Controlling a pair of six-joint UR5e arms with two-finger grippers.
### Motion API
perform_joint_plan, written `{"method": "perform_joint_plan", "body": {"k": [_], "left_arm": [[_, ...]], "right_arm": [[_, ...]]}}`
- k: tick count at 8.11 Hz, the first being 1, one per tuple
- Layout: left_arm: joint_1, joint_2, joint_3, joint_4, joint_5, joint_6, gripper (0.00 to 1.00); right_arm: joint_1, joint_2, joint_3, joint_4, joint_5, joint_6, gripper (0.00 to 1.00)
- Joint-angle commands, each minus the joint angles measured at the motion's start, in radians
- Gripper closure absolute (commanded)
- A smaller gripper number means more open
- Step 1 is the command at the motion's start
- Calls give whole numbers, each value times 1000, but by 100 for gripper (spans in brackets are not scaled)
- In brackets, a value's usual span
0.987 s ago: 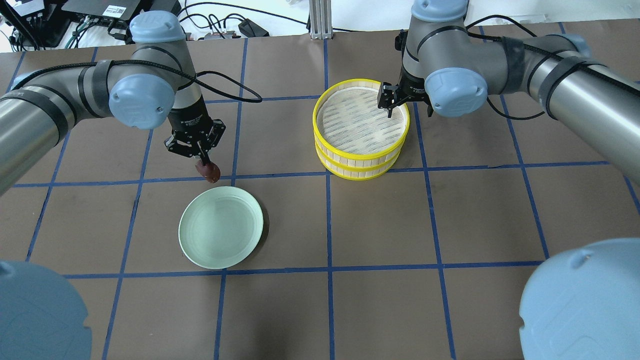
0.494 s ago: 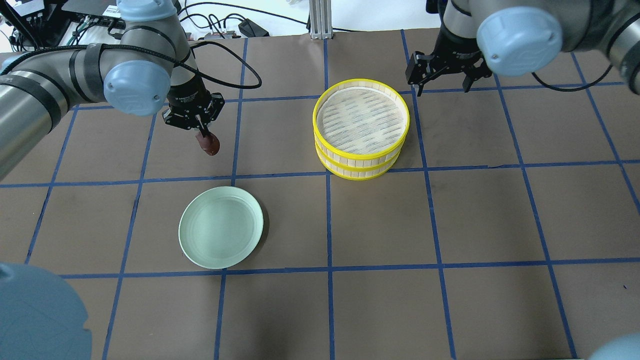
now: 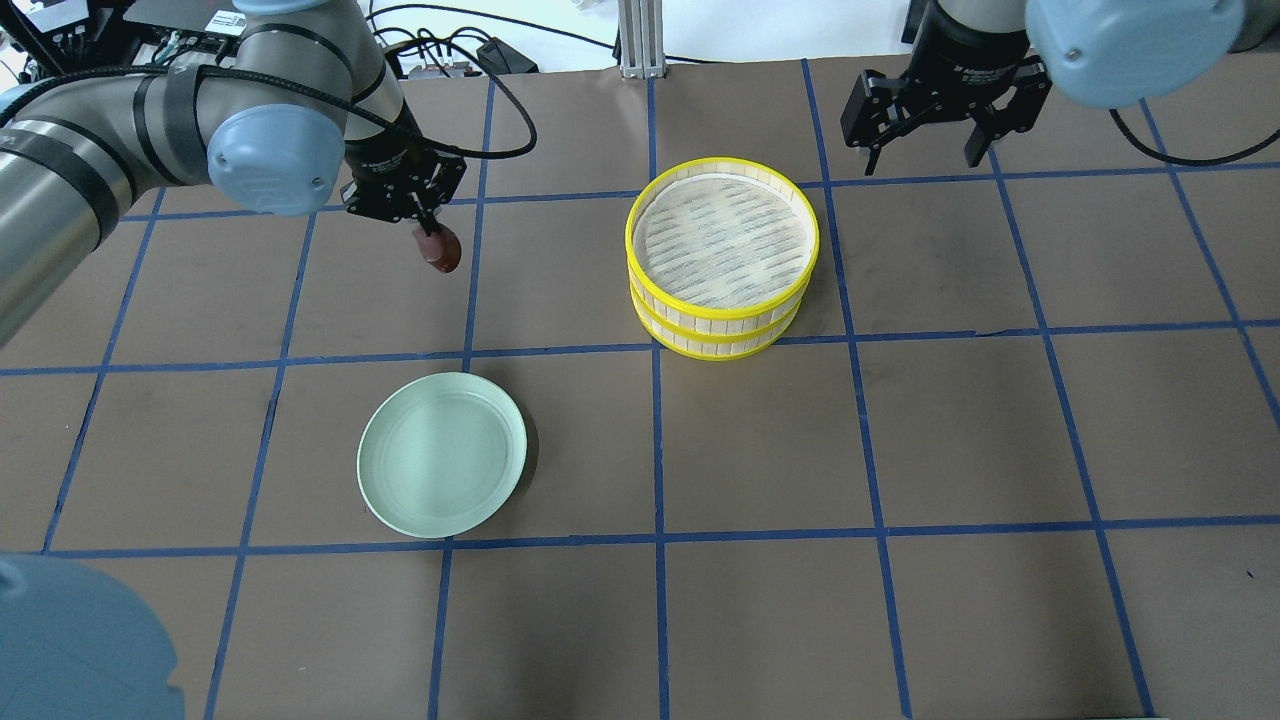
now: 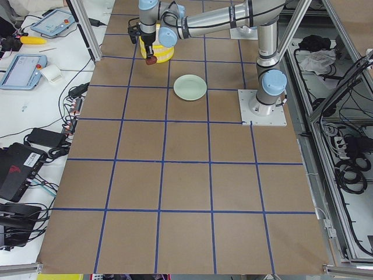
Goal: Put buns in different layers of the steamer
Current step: 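Carry the brown bun over the top steamer tier with the left gripper and release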
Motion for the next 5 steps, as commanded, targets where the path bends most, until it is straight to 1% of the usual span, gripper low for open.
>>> {"method": "perform_joint_plan", "body": {"k": [1,2,3,4,5], "left_arm": [[-54,5,3,147,-134,-5,100],[-69,-10,-5,160,-249,-14,100],[-107,-22,-7,172,-287,-22,100],[-132,-42,-7,234,-293,-45,100],[-156,-85,-7,302,-296,-57,100]], "right_arm": [[-1,-31,9,19,8,0,0],[-1,-28,10,19,9,0,0],[2,-23,12,19,9,1,0],[2,-23,15,18,9,1,0],[-1,-23,15,18,8,0,0]]}}
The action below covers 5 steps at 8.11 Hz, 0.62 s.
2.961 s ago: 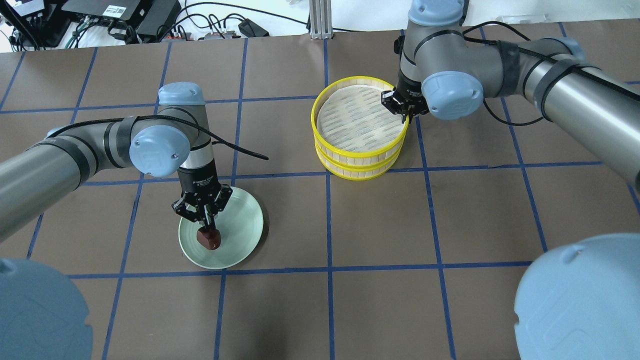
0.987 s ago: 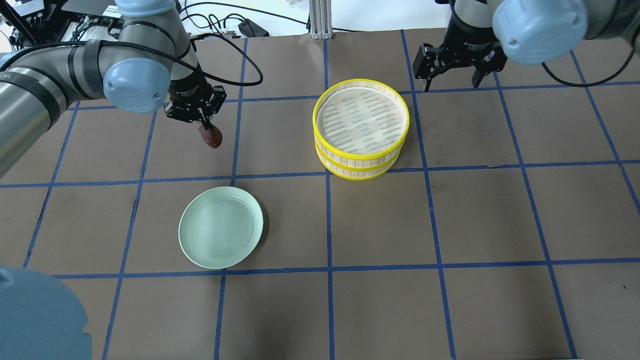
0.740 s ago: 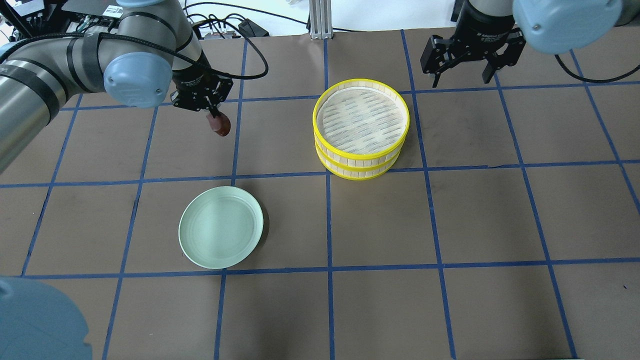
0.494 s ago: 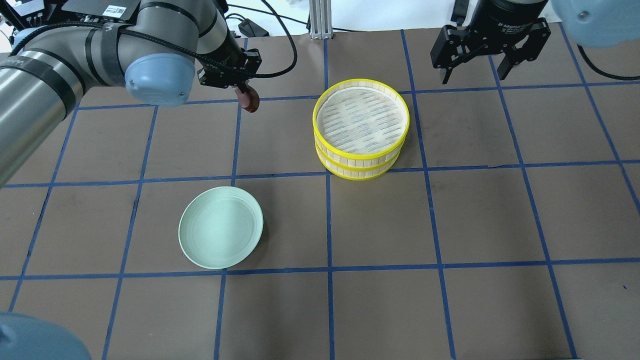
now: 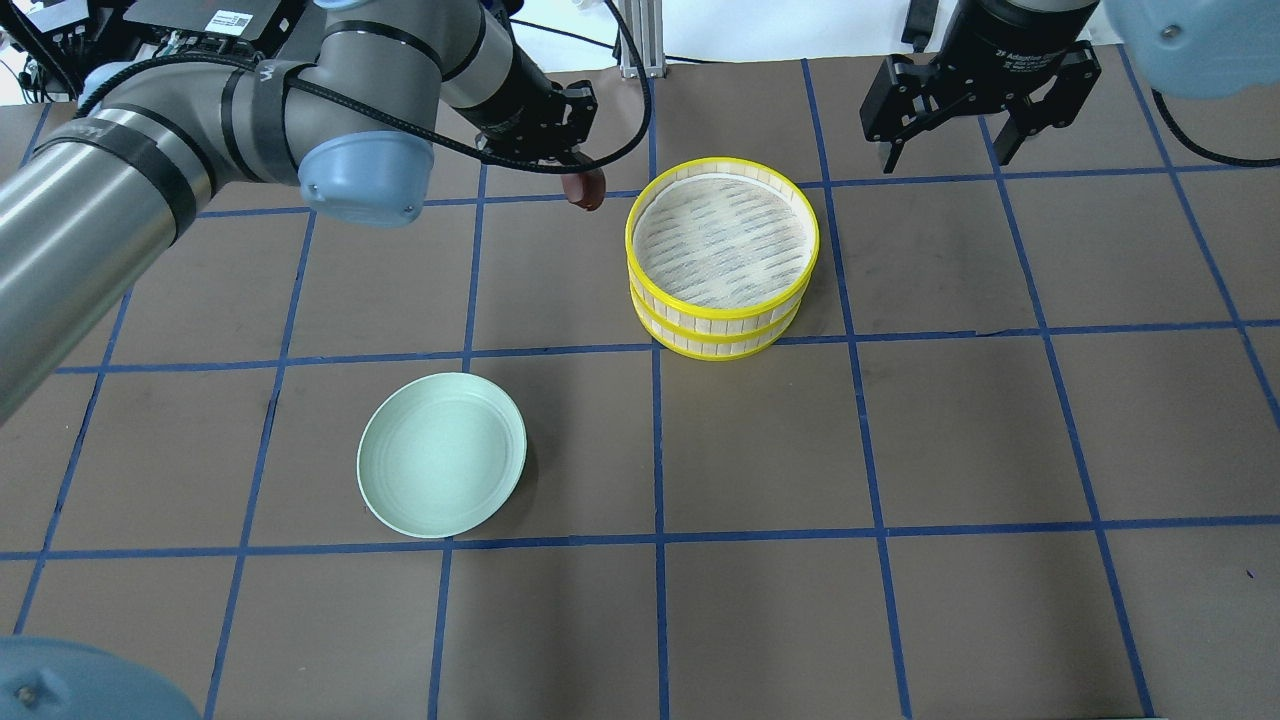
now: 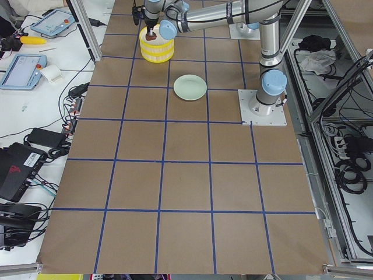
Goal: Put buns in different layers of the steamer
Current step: 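Carry the brown bun over the top steamer tier with the left gripper and release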
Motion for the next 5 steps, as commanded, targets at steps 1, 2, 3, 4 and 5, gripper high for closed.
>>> {"method": "perform_joint_plan", "body": {"k": [1,2,3,4,5], "left_arm": [[-65,-89,-1,161,-78,-64,100],[-71,-101,-1,165,-92,-92,100],[-75,-103,-2,162,-94,-108,100],[-82,-103,-2,160,-92,-128,100],[-88,-103,-9,160,-83,-138,71]], "right_arm": [[-2,0,2,-1,-1,-1,0],[-4,0,2,1,0,-1,0],[-4,1,2,-1,-1,-1,0],[-4,1,2,-1,-1,-1,0],[-4,1,2,-1,-1,-1,0]]}}
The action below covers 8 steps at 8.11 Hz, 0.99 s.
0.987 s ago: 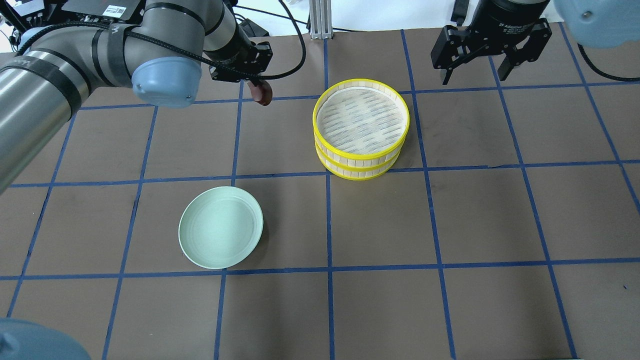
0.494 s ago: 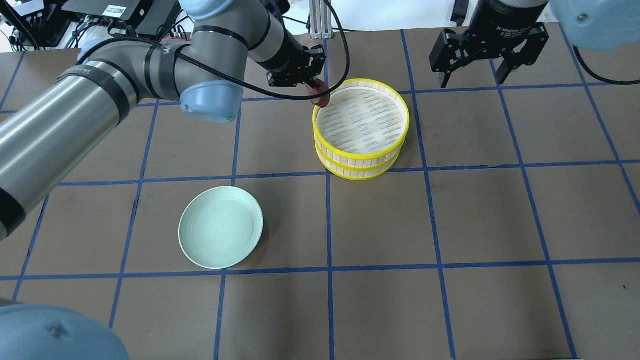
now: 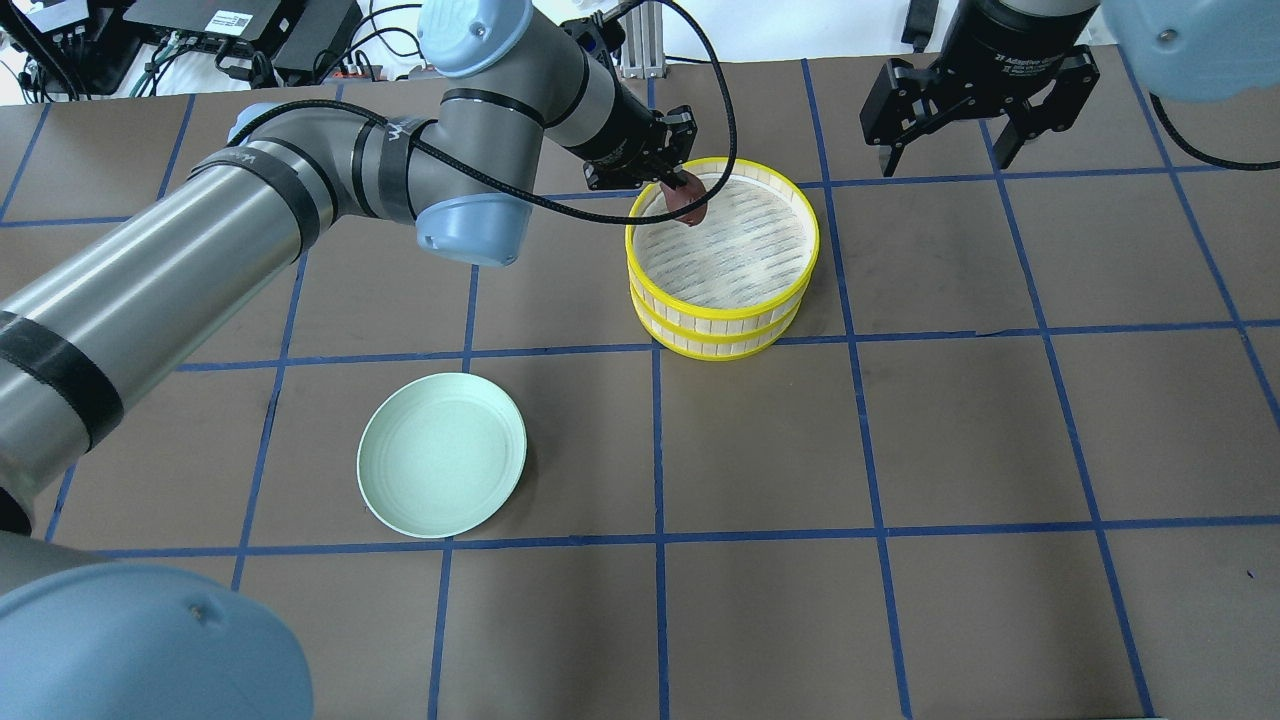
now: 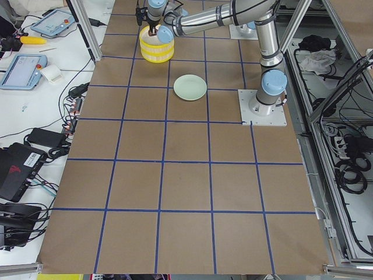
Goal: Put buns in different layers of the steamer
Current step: 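Carry the brown bun over the top steamer tier with the left gripper and release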
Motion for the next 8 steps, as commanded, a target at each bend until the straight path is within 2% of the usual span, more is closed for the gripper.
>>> {"method": "perform_joint_plan", "body": {"k": [1,2,3,4,6,8], "left_arm": [[-14,-1,-15,2,8,-28,24],[-14,0,-14,2,8,-29,10],[-14,2,-14,2,8,-64,0],[-14,9,-12,-4,12,-78,0],[-11,41,-3,-102,115,-59,0],[28,90,0,-203,234,82,0]], "right_arm": [[0,1,2,0,1,0,0],[0,1,3,0,0,0,0],[0,1,3,0,0,0,0],[0,1,5,0,0,1,0],[0,1,9,0,1,2,0],[0,2,17,0,1,2,0]]}}
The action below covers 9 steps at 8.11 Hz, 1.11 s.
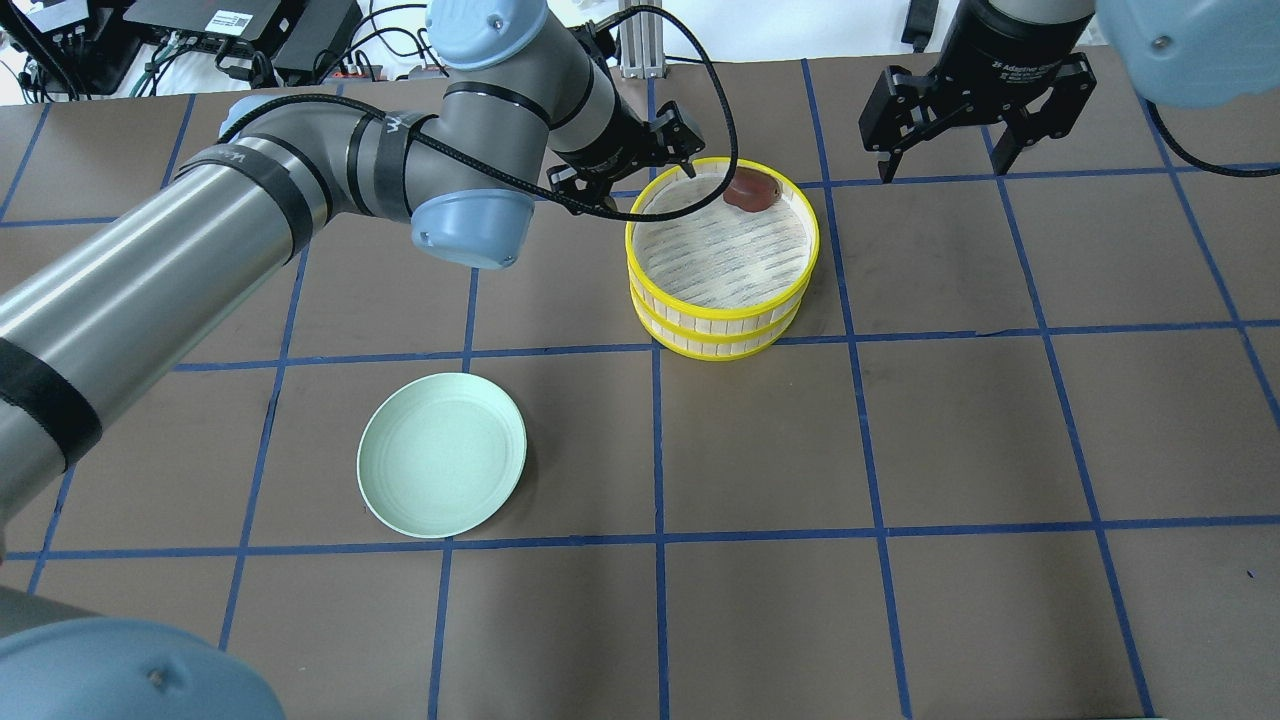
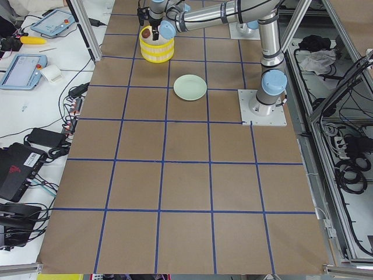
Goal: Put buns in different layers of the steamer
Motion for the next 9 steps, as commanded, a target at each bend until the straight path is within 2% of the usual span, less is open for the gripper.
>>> {"method": "perform_joint_plan", "body": {"k": [1,2,4,5,7,9], "left_arm": [[89,94,3,-207,114,166,0],[144,147,-5,-305,122,267,0],[244,239,-11,-440,195,319,0],[276,276,-13,-497,202,393,0],[293,298,-13,-559,255,432,0],[293,300,-13,-597,261,432,0]], "right_arm": [[0,0,7,-3,0,0,0],[0,1,7,-5,-1,-2,0],[0,1,8,-3,0,-4,0],[0,3,12,-2,-3,-5,0],[0,3,15,-3,-3,-4,0],[0,1,15,-3,-3,-4,0]]}}
